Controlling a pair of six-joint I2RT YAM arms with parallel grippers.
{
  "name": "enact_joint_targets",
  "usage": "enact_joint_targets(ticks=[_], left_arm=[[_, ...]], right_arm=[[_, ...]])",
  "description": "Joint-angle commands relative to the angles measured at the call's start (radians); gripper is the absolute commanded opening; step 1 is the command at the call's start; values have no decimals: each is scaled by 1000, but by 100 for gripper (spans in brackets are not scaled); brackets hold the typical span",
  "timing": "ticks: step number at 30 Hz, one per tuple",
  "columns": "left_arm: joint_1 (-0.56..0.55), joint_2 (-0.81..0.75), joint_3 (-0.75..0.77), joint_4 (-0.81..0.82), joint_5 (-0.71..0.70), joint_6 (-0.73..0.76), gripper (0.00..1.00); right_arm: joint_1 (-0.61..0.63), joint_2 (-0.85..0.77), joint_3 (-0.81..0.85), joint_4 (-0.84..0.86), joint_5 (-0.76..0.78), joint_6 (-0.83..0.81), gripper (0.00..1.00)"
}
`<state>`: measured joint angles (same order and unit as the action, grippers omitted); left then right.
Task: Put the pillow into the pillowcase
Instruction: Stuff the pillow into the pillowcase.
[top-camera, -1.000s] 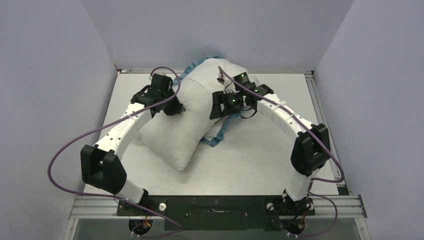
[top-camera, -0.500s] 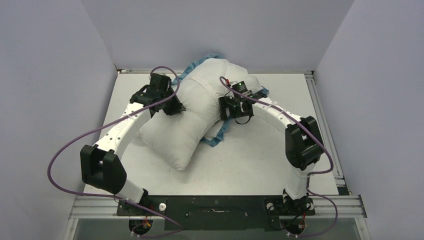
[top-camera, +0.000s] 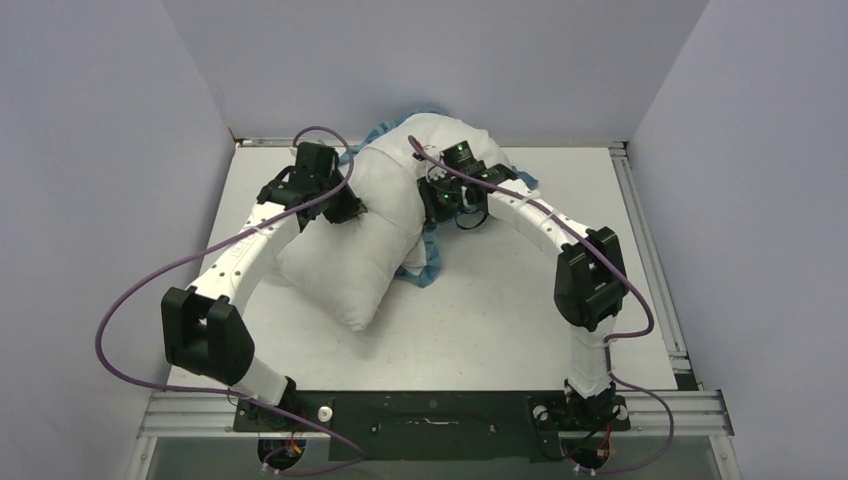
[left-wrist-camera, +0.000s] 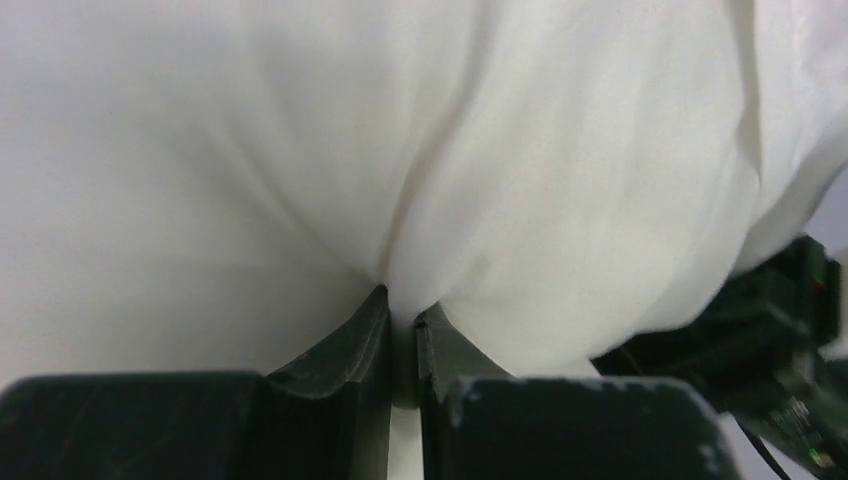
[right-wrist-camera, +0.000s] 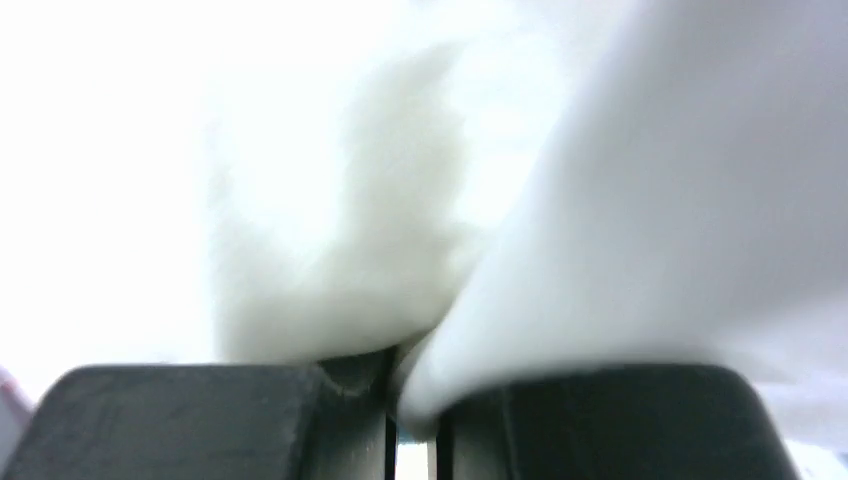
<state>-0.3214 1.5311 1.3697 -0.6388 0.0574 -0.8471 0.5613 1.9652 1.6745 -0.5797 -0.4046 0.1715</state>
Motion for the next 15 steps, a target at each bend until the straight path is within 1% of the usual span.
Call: enact_joint_targets(ticks=[1,3,4,7,9,12,13,14,15], left_arm=[[-30,58,92,130,-42,-35,0],[-54,93,129,115,-76,-36,0],[-68,118,149,105,-98,-38,0],[-111,159,185,83,-165,-50,0],[-122,164,190,79,-178,-49,0],[-111,132,180,66,-176,-10,0],[-104,113,176,60,-166,14,7],[-95,95,172,46,-157,37,20],[-87,73,171,27,-153,61,34]], right_arm=[[140,-40,206,-41,-527,0,5],[186,14,292,-79,-572,-11,5],[202,36,317,-70,-594,-4,5],[206,67,331,69,-668,113,5],[188,70,327,73,-605,134,5],[132,46,287,-1,-448,111,5],[108,29,255,-8,-398,118,5],[82,12,222,-7,-360,130,5],[57,-7,188,-1,-334,147,5]])
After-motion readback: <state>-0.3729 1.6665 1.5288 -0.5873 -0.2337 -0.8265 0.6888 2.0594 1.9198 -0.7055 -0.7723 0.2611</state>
